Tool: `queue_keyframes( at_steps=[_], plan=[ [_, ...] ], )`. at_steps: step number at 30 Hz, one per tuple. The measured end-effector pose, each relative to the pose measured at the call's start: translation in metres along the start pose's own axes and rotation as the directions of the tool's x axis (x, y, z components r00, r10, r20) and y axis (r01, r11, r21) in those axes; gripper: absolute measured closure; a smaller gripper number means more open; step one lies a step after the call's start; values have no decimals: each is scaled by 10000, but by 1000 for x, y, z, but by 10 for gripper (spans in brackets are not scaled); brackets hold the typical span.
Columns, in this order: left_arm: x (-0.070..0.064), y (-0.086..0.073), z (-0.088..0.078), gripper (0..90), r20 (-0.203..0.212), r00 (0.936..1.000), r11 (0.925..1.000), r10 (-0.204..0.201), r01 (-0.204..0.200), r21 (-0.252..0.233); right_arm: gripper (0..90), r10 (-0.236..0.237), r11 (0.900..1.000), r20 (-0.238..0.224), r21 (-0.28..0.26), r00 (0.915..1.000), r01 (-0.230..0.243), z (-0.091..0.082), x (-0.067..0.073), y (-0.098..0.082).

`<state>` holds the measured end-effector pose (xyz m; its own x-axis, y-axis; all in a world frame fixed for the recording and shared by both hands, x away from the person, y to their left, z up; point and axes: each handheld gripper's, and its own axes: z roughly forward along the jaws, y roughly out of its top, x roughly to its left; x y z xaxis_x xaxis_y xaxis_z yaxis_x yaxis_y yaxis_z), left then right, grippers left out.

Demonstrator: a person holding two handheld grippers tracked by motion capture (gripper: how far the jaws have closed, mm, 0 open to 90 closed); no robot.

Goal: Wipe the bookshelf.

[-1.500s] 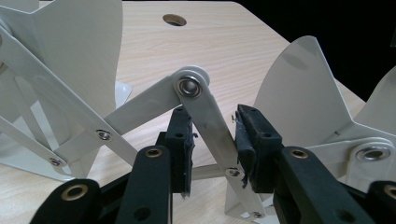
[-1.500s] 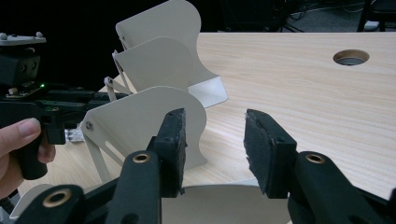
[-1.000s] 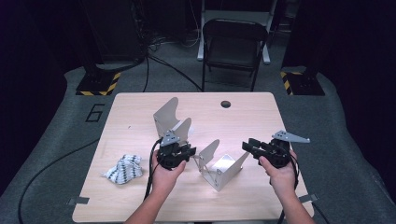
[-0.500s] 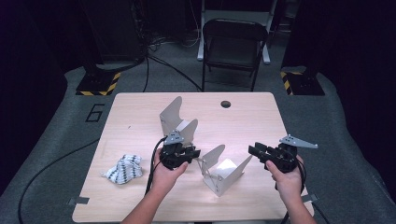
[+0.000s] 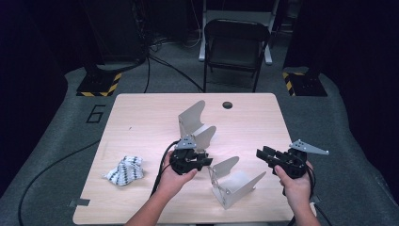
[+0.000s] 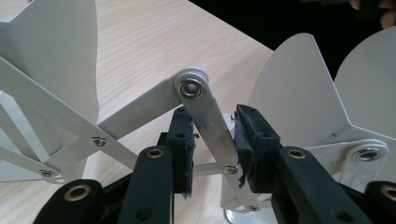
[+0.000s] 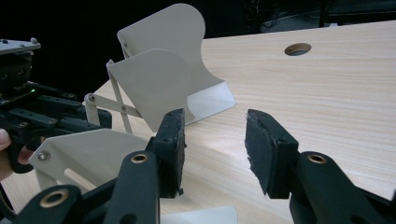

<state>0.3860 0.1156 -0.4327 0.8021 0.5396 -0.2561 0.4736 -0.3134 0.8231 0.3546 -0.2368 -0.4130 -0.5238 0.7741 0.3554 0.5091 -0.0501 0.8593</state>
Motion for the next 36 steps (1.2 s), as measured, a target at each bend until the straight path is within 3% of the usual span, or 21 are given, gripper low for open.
queue_keyframes(
  at_steps=[6,11,14,23,28,32,36],
  plan=[
    [5,1,-4,682,11,9998,9997,197,-197,128,576,10,10000,-30,37,10000,-10,0,2,-3],
    [18,0,-15,676,-556,9984,9999,141,-136,88,574,-141,9999,-273,90,9995,144,4,7,-6],
    [27,-2,-20,675,-893,9960,9999,-103,102,-24,571,-128,9998,-406,121,9991,133,5,12,-8],
    [50,-4,-42,682,-2001,9783,9985,-539,509,-199,559,-384,9989,-918,242,9950,408,7,22,-15],
    [58,-5,-49,690,-2320,9707,9980,-621,578,-256,558,-374,9982,-1187,430,9922,428,8,30,-22],
    [56,-7,-54,689,-3015,9493,9955,-895,760,-564,557,-467,9970,-1398,544,9891,547,12,35,-27],
    [52,-8,-55,640,-3578,9293,9954,-921,769,-565,556,-470,9967,-1472,586,9880,561,17,37,-30]
  ],
)
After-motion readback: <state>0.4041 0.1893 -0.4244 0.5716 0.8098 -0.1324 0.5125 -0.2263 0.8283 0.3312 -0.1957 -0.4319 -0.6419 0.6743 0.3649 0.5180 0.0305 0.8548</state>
